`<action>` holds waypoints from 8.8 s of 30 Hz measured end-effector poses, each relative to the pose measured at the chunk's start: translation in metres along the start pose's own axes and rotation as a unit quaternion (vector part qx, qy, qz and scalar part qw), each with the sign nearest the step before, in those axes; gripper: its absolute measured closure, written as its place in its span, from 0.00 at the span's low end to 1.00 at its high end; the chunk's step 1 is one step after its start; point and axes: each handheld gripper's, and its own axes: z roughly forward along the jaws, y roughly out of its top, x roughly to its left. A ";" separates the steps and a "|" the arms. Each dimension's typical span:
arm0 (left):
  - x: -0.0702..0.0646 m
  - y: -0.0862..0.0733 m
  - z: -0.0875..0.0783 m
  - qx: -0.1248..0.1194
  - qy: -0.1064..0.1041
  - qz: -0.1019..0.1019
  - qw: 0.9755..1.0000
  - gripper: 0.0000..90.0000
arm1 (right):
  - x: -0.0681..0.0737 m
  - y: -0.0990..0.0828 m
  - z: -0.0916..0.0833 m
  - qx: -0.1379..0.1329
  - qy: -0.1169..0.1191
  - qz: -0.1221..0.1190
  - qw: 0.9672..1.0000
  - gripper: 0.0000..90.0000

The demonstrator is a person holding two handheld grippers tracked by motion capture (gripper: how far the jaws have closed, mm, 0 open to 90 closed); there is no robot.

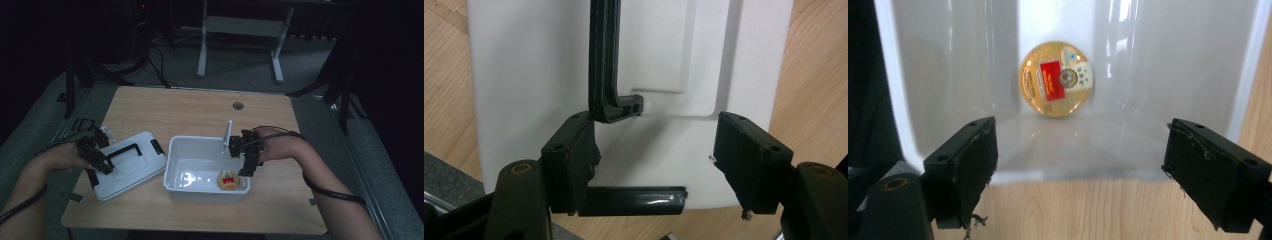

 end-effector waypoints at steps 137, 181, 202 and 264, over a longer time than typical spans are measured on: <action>-0.041 0.012 -0.115 0.005 0.081 0.065 0.995 0.93 | 0.012 -0.142 0.062 0.037 0.047 0.145 0.988 0.17; -0.153 0.163 -0.129 -0.043 0.062 0.297 0.952 0.93 | 0.021 -0.149 0.058 0.032 0.043 0.151 0.987 0.17; -0.181 0.202 -0.088 -0.021 0.034 0.339 0.940 0.93 | 0.019 -0.148 0.057 0.033 0.040 0.147 0.988 0.17; -0.177 0.217 -0.053 -0.003 0.013 0.328 0.944 0.88 | 0.018 -0.149 0.066 0.033 0.046 0.147 0.987 0.17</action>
